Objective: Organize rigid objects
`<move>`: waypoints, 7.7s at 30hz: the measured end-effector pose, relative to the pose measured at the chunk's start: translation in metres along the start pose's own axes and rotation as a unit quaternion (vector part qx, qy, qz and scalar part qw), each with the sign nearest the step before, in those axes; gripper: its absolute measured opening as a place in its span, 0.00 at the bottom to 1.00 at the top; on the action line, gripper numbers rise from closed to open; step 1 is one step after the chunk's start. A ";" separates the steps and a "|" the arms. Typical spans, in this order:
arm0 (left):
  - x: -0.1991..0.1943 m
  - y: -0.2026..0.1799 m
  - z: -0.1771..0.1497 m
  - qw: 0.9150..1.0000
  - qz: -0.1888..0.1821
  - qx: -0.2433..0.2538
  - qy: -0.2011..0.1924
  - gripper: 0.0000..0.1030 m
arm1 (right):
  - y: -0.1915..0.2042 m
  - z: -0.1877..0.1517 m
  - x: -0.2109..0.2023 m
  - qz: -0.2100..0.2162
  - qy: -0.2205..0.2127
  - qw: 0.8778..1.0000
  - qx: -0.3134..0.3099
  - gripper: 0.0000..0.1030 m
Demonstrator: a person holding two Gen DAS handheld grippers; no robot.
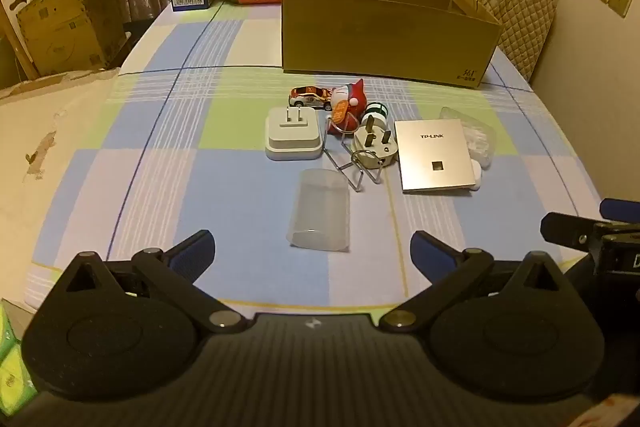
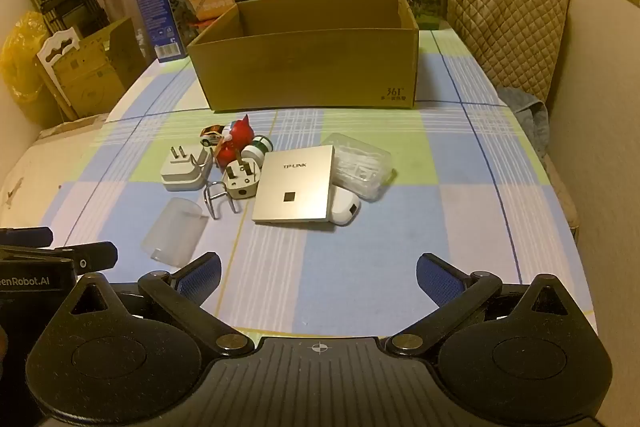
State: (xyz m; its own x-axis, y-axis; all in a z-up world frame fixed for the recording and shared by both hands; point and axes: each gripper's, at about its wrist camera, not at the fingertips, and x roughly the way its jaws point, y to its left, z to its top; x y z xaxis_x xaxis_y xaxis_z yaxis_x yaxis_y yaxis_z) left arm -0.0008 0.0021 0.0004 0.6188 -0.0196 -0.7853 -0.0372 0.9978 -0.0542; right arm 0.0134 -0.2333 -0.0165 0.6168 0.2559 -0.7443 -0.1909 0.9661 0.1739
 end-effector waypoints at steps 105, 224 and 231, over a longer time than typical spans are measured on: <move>0.017 0.011 -0.001 0.999 -0.014 0.024 0.036 0.99 | -0.011 -0.002 0.014 -0.022 0.021 0.999 -0.011 0.98; 0.105 0.021 0.053 0.996 -0.076 -0.011 -0.052 0.44 | 0.044 0.030 0.154 -0.057 -0.068 0.994 -0.070 0.82; 0.094 0.007 0.065 0.995 -0.086 -0.006 -0.057 0.44 | 0.031 0.039 0.126 -0.047 -0.086 0.994 -0.057 0.82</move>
State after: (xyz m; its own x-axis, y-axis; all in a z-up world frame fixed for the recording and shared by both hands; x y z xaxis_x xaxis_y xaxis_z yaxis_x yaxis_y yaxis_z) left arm 0.1082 0.0118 -0.0335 0.7016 -0.1826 -0.6888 0.0683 0.9794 -0.1900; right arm 0.1151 -0.1697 -0.0794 0.7550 0.1757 -0.6318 -0.2045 0.9785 0.0277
